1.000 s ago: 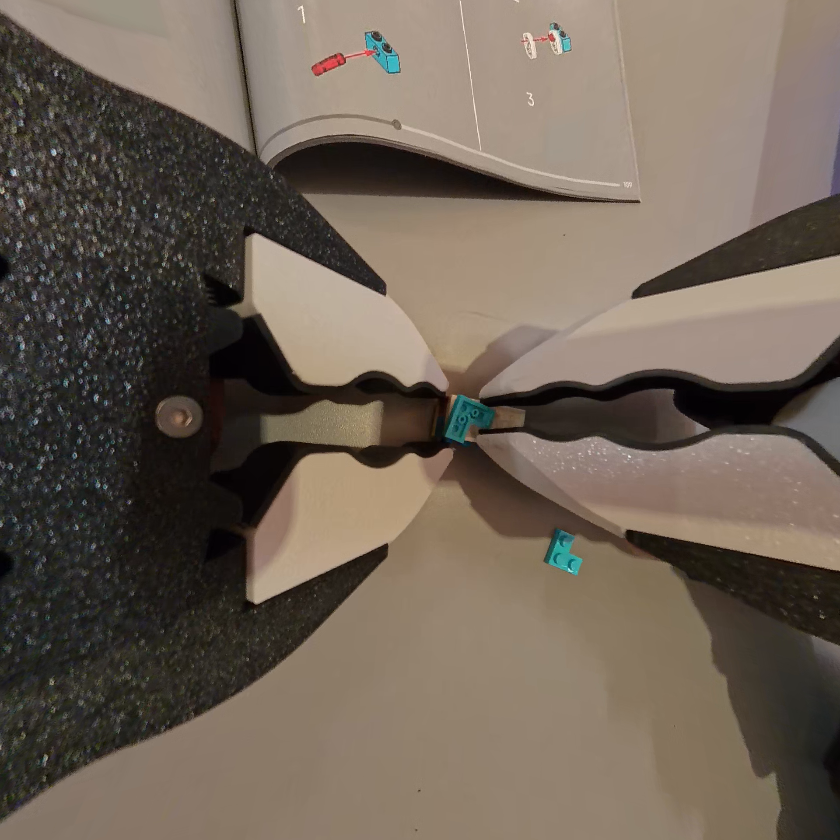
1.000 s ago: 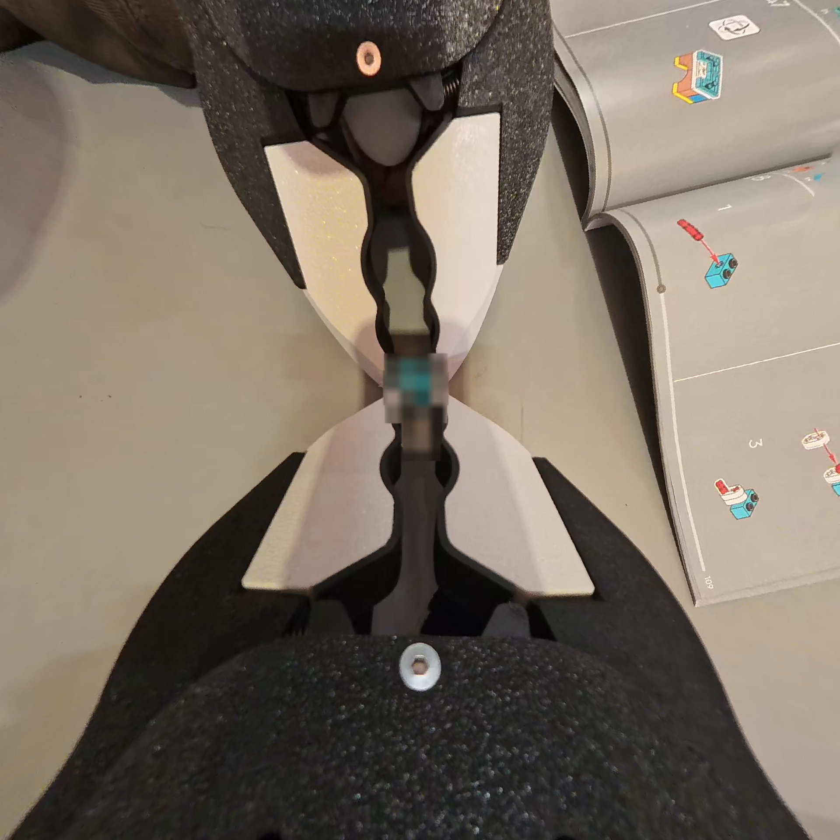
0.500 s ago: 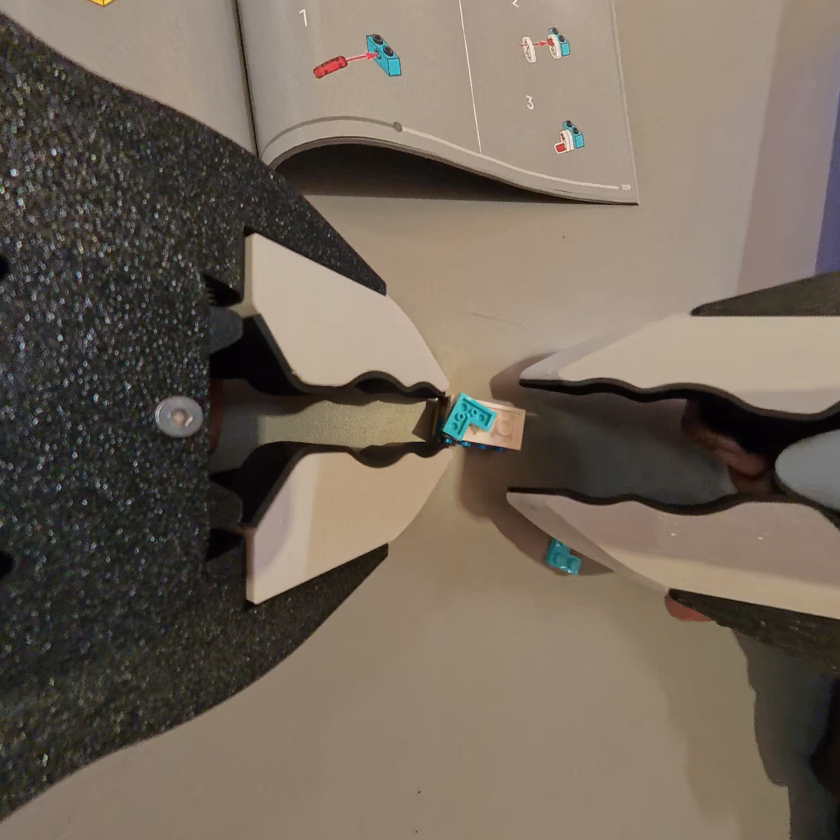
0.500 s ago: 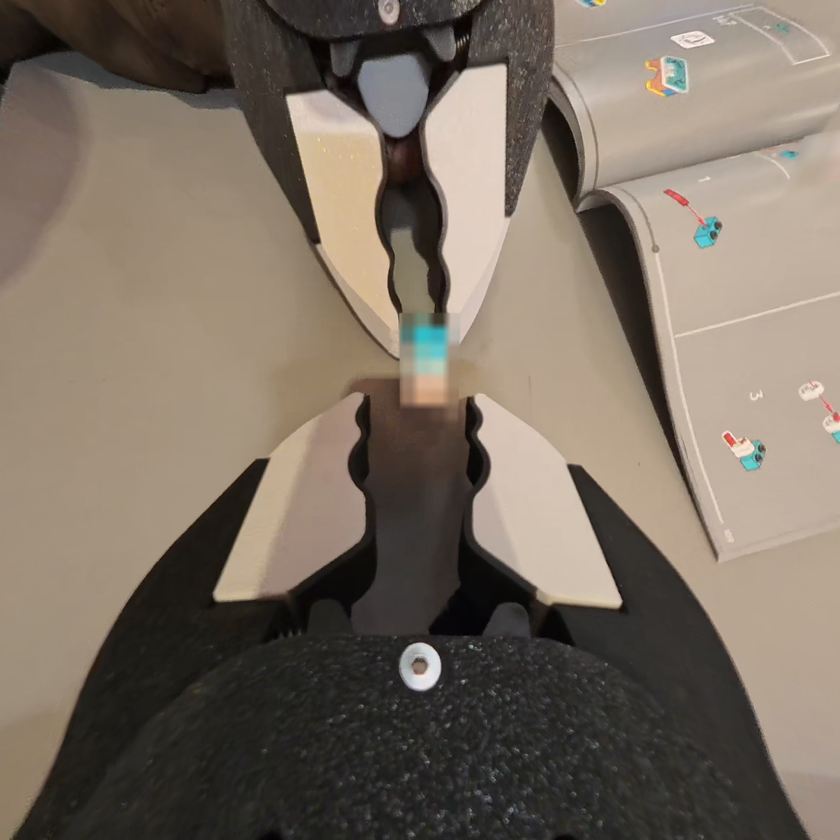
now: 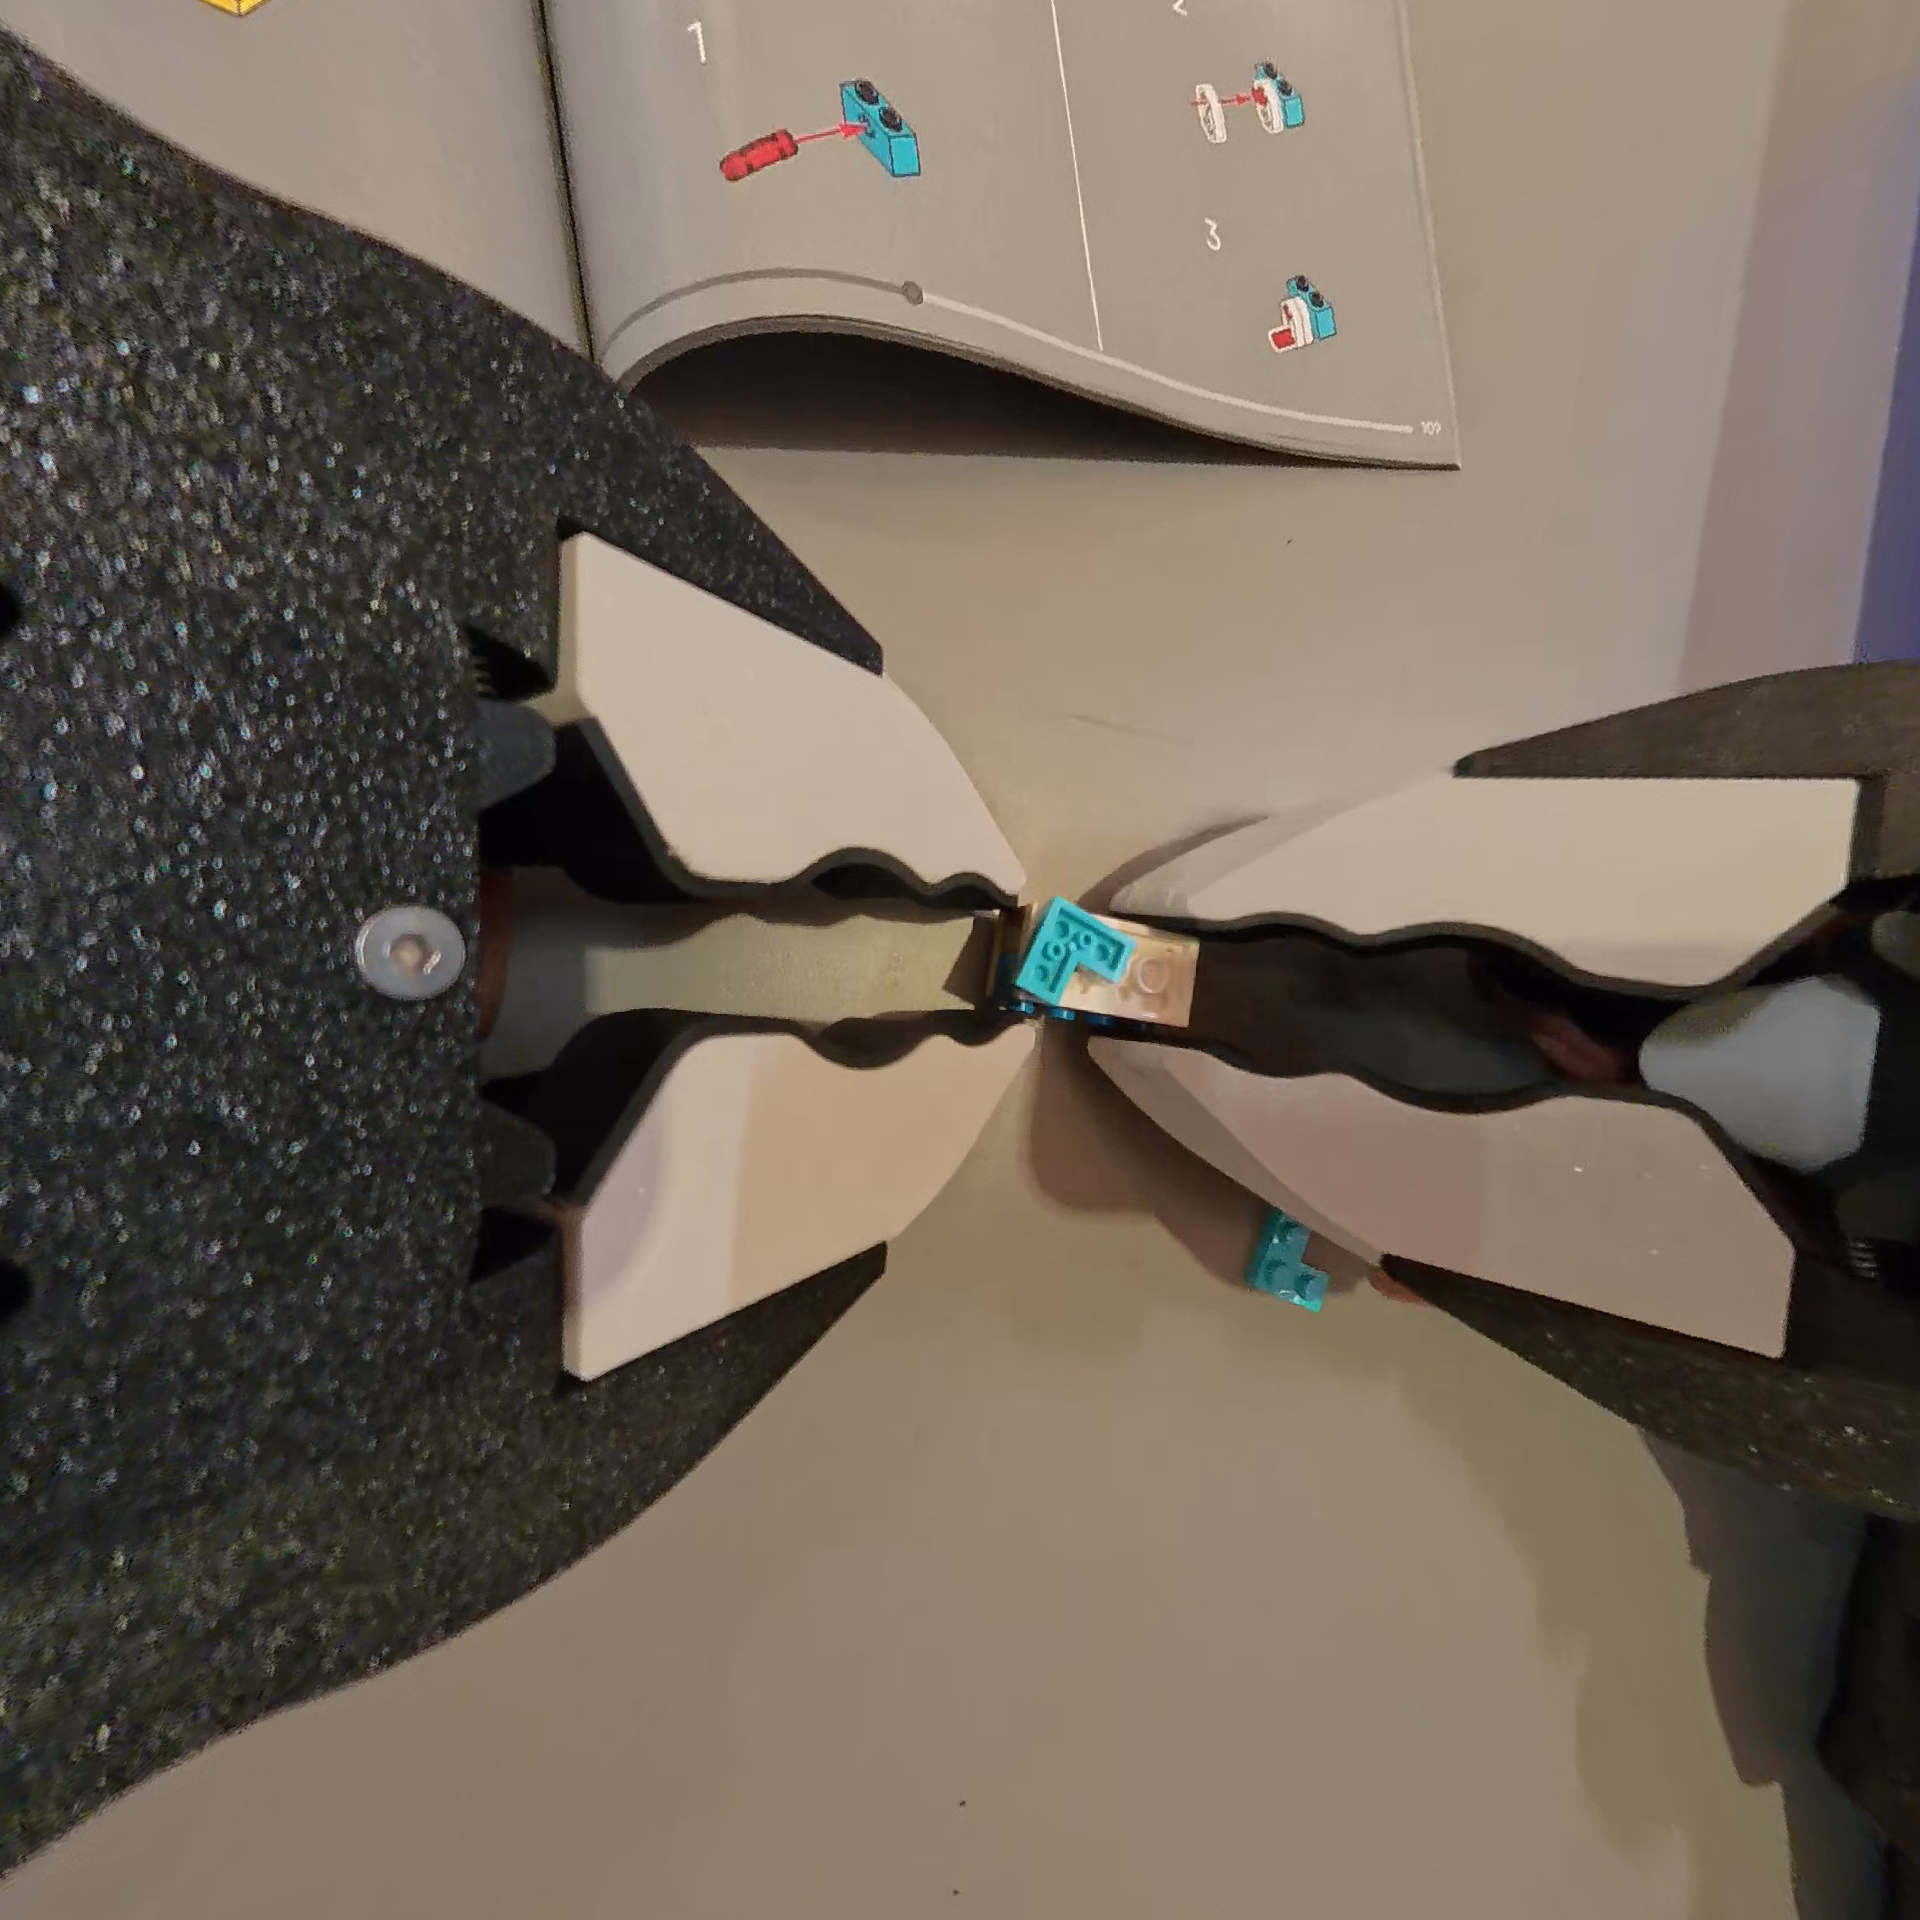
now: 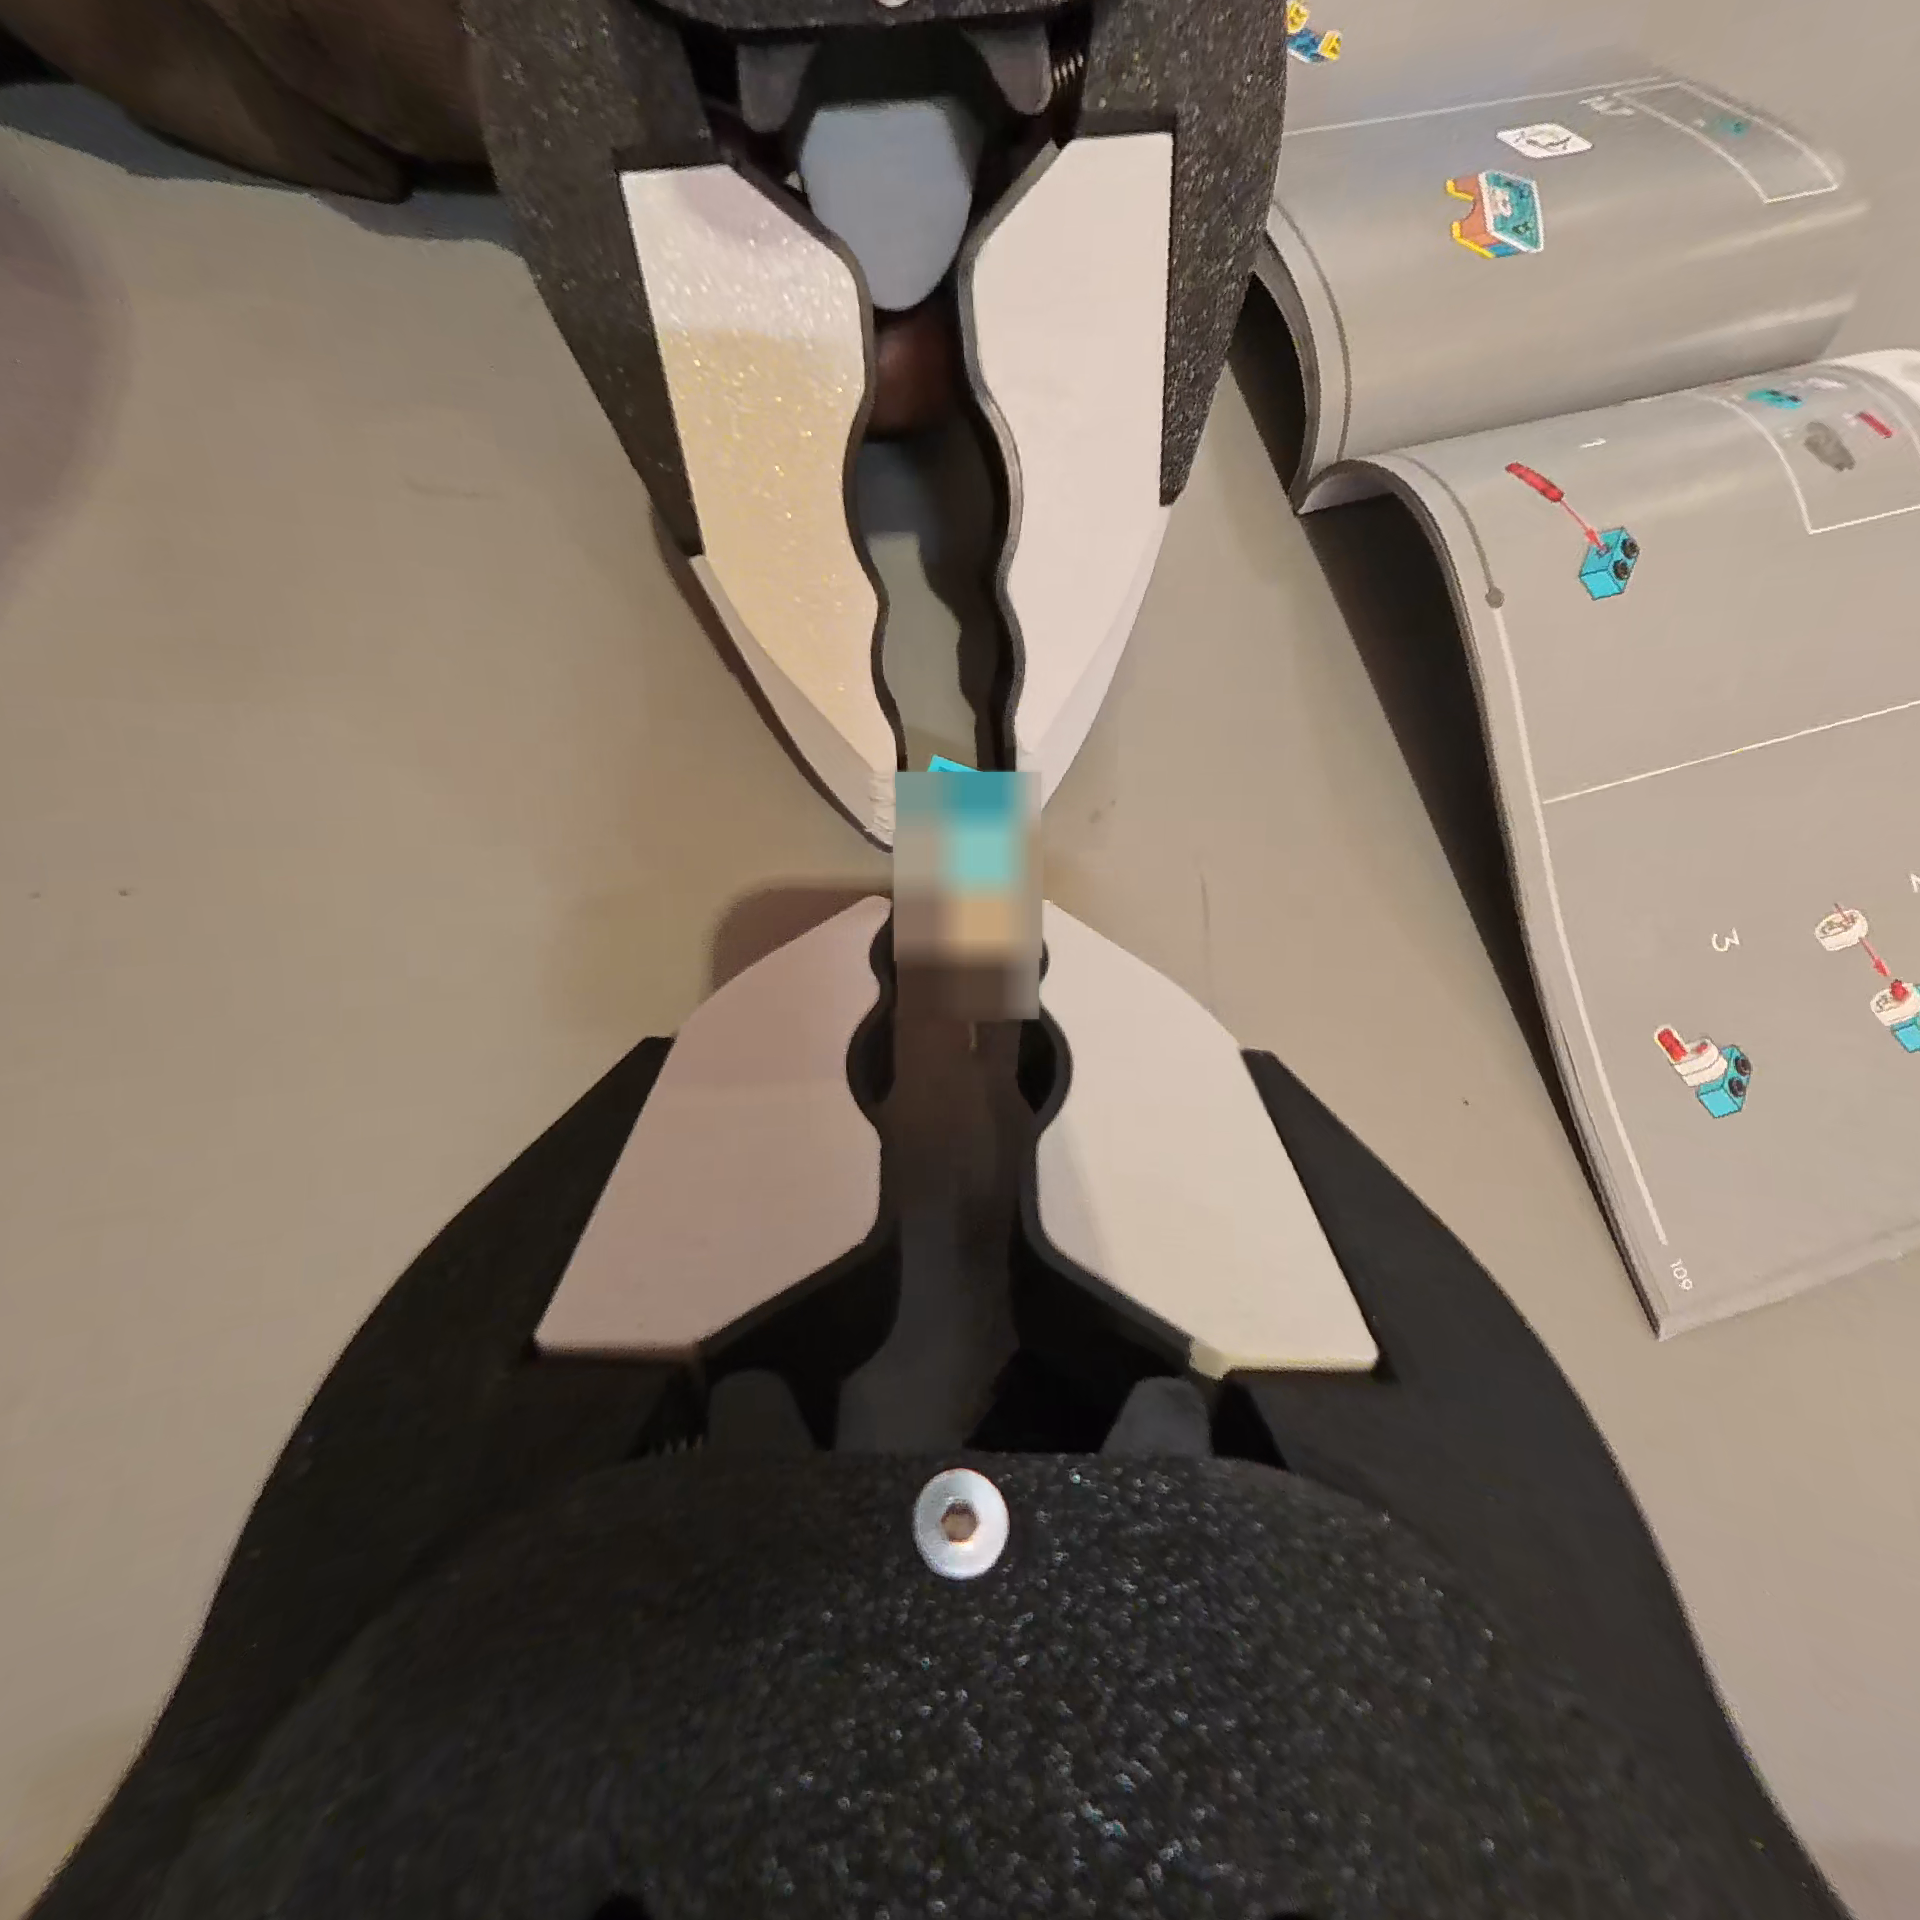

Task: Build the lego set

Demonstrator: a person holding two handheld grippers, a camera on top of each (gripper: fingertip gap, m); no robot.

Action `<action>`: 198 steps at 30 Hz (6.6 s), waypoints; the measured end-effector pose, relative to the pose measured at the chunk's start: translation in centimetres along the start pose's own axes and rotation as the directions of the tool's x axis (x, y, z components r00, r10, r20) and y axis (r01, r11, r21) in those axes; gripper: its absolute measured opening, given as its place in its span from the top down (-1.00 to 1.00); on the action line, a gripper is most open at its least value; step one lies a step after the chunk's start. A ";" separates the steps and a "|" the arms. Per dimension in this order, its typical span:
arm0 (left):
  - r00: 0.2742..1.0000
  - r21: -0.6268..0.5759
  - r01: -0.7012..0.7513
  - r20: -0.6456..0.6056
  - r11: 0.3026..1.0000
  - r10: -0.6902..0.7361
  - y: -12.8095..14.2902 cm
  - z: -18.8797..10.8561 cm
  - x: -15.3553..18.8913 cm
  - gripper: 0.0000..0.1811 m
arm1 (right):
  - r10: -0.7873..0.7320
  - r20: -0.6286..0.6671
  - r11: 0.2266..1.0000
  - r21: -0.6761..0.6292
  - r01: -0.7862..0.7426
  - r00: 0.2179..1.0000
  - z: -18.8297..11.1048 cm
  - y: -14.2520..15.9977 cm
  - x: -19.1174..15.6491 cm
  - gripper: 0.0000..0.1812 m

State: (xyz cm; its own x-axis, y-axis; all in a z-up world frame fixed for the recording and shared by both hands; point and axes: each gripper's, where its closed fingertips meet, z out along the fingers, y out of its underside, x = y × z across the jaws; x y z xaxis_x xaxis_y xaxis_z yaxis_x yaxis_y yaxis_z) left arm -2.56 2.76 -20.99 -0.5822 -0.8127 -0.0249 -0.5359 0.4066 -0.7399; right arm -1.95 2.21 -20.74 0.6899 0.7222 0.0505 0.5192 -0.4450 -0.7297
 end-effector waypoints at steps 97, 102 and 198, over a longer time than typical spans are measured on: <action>0.983 0.181 -0.184 0.028 0.966 0.182 -2.3 -1.6 1.1 0.78 | -0.053 0.055 0.989 0.140 0.045 0.997 -1.1 -1.5 -1.0 0.80; 0.983 0.183 -0.182 0.034 0.966 0.179 -2.3 -1.6 1.0 0.75 | -0.053 0.056 0.989 0.139 0.045 0.997 -1.1 -1.5 -1.0 0.80; 0.999 0.398 0.015 -0.036 0.917 -0.001 -5.0 -4.9 0.3 0.80 | 0.043 -0.059 0.844 0.536 -0.004 0.997 -4.9 -6.3 0.3 0.63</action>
State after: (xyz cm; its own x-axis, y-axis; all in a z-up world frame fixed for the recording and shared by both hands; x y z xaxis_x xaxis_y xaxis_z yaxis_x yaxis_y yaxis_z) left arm -3.04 2.53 -14.05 -0.6034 -0.7975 -0.0001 -0.2567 0.1944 -0.9467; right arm -2.53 2.67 -12.77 0.7402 0.6698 0.0595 0.1646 -0.0946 -0.9818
